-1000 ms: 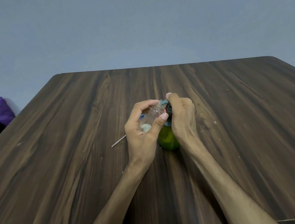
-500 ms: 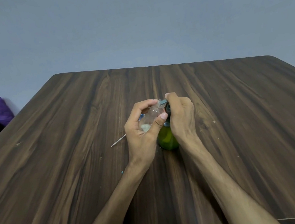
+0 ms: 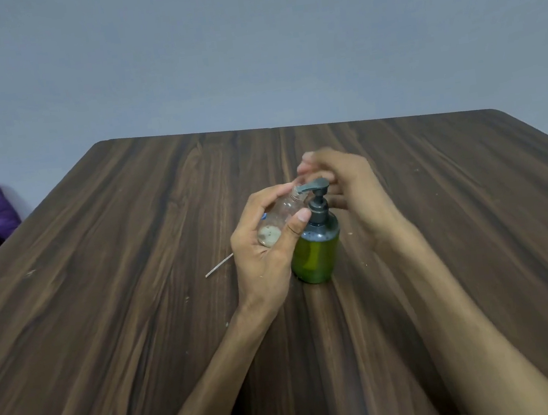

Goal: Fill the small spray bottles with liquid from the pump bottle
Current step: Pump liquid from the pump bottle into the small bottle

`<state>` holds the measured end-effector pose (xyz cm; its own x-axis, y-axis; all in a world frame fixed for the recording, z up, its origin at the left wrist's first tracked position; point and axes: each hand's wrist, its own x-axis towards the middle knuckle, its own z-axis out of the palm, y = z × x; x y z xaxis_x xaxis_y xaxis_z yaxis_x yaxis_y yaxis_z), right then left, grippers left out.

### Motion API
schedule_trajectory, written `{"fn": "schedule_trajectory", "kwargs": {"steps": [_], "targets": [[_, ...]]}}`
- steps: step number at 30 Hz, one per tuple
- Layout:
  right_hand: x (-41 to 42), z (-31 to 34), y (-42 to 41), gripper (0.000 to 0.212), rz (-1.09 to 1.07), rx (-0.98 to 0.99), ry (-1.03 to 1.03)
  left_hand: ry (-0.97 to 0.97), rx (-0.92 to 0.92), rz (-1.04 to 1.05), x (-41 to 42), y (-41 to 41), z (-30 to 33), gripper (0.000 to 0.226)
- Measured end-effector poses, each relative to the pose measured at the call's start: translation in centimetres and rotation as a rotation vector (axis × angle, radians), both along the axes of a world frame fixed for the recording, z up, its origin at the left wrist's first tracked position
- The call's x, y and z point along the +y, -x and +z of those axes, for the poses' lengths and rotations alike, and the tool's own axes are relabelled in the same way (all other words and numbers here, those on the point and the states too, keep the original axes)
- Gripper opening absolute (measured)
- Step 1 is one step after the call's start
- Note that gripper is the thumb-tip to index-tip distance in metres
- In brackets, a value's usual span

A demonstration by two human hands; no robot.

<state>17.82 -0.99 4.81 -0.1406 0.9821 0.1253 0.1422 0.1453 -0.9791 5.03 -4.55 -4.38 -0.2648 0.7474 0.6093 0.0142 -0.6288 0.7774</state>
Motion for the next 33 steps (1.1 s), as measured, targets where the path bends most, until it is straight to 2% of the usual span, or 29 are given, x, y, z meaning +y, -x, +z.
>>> {"fn": "schedule_trajectory", "kwargs": {"steps": [4, 9, 13, 24, 33], "targets": [[2.9, 3.3, 1.0, 0.030, 0.013, -0.210, 0.015, -0.003, 0.029, 0.019, 0.0, 0.1, -0.1, 0.031], [4.8, 2.5, 3.7, 0.036, 0.140, -0.763, -0.064, -0.011, 0.027, 0.026, 0.2, 0.3, -0.4, 0.032], [4.2, 1.4, 3.6, 0.050, 0.045, -0.757, -0.031, -0.007, 0.026, 0.031, 0.3, 0.2, -0.5, 0.032], [4.4, 1.6, 4.1, 0.059, 0.068, -0.848, -0.032, -0.009, -0.007, 0.004, 0.5, 0.2, -0.7, 0.033], [4.7, 1.5, 4.1, 0.058, 0.070, -0.851, -0.057, -0.010, -0.024, -0.019, 0.3, 0.1, -0.5, 0.033]]}}
